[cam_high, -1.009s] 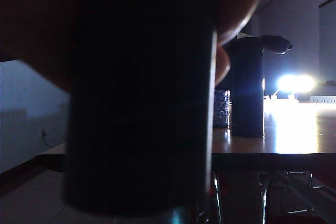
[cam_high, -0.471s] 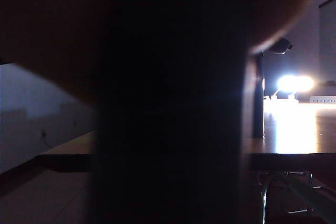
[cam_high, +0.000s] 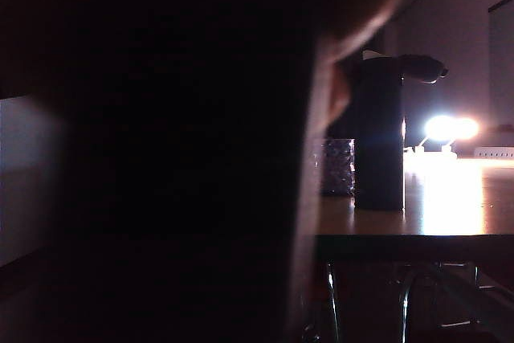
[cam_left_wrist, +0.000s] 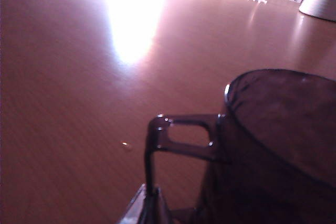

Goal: Pick up the black thermos cup, pour some water from it into the cup, and then put the thermos cup back on the table.

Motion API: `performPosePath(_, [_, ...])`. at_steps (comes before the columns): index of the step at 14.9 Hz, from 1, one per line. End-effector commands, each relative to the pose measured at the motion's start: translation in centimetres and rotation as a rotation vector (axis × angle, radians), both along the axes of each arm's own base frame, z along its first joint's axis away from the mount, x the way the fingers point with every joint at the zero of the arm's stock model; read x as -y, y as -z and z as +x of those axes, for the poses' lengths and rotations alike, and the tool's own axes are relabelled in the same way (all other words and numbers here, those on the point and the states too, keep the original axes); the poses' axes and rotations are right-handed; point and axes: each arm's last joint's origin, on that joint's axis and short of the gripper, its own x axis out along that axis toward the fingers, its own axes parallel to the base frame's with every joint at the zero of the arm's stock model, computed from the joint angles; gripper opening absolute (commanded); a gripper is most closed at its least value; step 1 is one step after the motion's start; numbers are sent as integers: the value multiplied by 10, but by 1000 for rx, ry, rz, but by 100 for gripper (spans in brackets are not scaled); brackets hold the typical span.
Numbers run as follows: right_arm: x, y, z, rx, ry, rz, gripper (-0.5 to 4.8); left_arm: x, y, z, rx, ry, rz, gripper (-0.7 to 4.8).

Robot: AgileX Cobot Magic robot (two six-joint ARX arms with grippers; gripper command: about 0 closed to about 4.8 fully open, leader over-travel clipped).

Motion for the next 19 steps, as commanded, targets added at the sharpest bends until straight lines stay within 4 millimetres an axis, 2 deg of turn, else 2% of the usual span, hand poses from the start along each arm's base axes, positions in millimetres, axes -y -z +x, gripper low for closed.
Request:
performPosePath(1, [0,-2,-1,17,-6,-3,-1,-2,-4,0,-39,18,13,-7])
performPosePath(5, [0,-3,-1,18,-6,-3,-1,-14,-13,3,-72,41,26,-7])
performPosePath(12, [0,-3,-1,23,-5,-3,-1,-55,-15,15,-158,20,119,-6])
performPosePath(19, [0,-2,6,15,-6,-3,-1,-65,-40,12,-135,48,208,-6])
